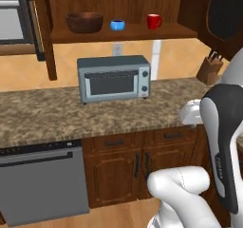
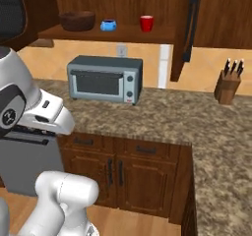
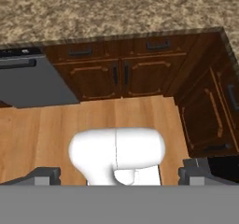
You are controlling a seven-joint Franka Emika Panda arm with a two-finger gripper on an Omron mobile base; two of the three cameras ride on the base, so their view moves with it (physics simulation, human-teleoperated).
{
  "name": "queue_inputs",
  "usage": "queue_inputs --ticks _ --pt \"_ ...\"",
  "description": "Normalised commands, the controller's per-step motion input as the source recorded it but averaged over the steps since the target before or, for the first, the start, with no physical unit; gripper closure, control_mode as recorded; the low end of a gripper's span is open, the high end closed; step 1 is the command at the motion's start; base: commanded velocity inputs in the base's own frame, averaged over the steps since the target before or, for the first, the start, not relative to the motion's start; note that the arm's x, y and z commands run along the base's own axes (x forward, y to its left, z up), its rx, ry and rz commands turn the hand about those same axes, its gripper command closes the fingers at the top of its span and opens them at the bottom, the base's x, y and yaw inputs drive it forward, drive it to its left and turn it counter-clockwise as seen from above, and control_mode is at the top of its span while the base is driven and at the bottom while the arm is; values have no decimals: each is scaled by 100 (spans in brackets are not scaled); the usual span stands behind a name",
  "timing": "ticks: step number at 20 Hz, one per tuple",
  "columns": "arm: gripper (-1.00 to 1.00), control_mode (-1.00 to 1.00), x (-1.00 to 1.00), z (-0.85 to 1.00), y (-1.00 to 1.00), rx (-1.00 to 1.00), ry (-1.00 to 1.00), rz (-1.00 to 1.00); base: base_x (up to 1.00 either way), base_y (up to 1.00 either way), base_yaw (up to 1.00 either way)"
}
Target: Gather all objects into one cabinet and sort the glasses and bowls to opposite sides.
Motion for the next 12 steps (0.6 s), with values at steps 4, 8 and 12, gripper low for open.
queue_inputs --ticks 4,8,12 --pt "-100 100 0 0 0 0 0 0 -71 24 10" --pt "-100 100 0 0 0 0 0 0 -44 36 31" --pt "-100 100 0 0 0 0 0 0 -13 30 75"
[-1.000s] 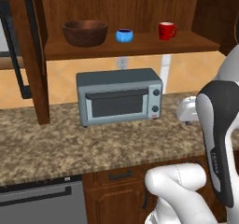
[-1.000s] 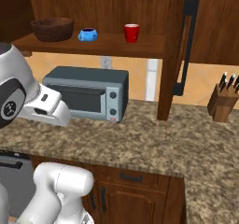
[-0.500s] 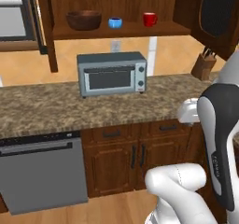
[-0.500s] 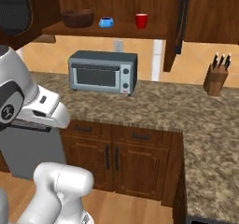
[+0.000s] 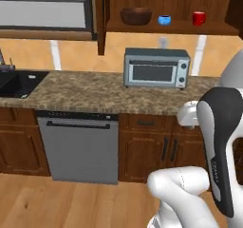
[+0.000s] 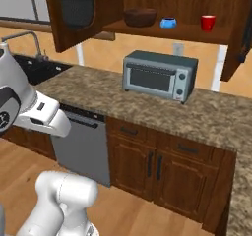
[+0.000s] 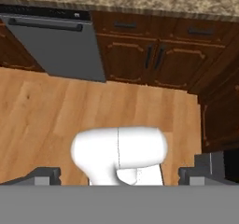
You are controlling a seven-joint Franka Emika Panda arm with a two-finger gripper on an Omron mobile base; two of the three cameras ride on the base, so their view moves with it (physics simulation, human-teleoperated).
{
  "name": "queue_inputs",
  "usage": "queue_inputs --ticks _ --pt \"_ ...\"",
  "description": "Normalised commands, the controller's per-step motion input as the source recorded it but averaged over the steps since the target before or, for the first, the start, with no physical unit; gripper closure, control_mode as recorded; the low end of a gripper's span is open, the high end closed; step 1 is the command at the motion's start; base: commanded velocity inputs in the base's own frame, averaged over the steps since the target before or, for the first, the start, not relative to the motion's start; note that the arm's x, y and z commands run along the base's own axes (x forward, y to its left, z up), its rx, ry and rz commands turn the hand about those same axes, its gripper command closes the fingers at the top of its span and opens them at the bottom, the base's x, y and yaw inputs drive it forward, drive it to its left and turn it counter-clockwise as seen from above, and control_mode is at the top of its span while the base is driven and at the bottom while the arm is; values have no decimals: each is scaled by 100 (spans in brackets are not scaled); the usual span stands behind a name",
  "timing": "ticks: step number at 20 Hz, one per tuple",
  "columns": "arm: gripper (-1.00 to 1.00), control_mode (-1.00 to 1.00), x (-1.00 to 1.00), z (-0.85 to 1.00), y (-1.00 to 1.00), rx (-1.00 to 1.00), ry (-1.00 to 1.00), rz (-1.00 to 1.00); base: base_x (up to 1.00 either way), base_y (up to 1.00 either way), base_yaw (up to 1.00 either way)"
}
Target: Gather all objects into one cabinet and sort the glasses and bowls to opposite sides.
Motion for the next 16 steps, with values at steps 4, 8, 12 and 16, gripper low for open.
queue_inputs --ticks 4,8,12,16 --pt "-100 100 0 0 0 0 0 0 -8 9 89" --pt "-100 100 0 0 0 0 0 0 -4 6 90" --pt "-100 100 0 0 0 0 0 0 0 3 89" --pt "-100 100 0 0 0 0 0 0 0 3 88"
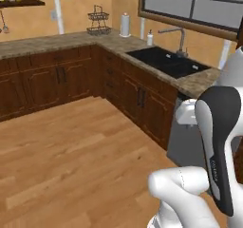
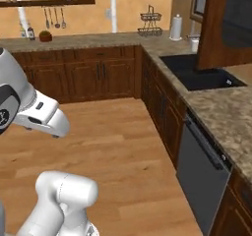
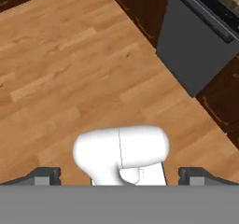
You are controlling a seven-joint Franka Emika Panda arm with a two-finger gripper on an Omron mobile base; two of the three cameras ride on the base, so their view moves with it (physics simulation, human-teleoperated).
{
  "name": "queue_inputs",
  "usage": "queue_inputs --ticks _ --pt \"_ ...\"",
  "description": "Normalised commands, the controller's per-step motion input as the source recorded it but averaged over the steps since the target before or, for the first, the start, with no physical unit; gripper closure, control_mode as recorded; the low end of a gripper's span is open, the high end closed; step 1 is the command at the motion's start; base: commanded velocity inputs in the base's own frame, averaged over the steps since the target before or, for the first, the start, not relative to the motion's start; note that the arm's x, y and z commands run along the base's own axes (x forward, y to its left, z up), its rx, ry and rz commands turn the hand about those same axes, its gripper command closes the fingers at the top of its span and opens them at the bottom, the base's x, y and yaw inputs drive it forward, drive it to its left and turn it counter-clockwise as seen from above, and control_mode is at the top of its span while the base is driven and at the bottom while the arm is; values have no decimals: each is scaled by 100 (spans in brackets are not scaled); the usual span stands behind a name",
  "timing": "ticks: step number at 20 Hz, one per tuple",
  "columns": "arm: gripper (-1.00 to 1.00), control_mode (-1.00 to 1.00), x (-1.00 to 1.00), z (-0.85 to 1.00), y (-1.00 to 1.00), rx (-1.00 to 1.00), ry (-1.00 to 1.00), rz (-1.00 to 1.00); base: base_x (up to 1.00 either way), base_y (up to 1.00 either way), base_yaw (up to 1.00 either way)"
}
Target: Gather all objects into one cabinet and sort the glasses and bowls to opposite sides.
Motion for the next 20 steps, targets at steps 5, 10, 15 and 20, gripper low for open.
queue_inputs --ticks 5,10,15,20 --pt "-100 100 0 0 0 0 0 0 0 3 78" --pt "-100 100 0 0 0 0 0 0 0 0 71" --pt "-100 100 0 0 0 0 0 0 0 0 73" --pt "-100 100 0 0 0 0 0 0 0 0 79"
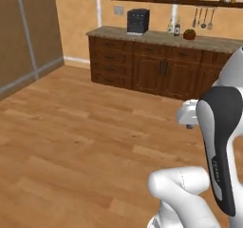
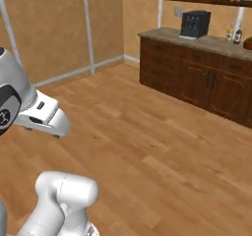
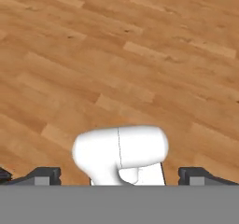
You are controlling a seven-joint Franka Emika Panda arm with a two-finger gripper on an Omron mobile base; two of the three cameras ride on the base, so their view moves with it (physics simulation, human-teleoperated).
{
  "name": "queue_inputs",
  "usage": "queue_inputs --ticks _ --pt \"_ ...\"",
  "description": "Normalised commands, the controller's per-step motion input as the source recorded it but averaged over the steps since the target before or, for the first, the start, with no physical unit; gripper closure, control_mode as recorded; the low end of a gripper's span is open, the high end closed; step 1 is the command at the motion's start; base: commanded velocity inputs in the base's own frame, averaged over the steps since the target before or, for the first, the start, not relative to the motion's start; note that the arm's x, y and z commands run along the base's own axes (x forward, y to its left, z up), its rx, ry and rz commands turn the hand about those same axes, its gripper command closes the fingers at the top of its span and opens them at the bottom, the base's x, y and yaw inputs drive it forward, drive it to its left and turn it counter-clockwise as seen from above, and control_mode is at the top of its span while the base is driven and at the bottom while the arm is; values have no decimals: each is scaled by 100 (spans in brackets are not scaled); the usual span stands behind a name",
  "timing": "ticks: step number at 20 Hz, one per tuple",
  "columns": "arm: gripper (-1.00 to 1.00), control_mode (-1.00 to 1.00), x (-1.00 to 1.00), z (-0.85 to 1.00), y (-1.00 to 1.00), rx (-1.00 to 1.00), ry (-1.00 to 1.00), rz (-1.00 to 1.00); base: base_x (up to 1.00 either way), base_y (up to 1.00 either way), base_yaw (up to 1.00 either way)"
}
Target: Gather all objects into one cabinet and sort the glasses and bowls to opposite sides.
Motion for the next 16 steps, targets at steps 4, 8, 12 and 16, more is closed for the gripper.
queue_inputs --ticks 4,8,12,16 --pt "-100 100 0 0 0 0 0 0 5 0 89" --pt "-100 100 0 0 0 0 0 0 1 -1 98" --pt "-100 100 0 0 0 0 0 0 0 -5 99" --pt "-100 100 0 0 0 0 0 0 3 -9 96"
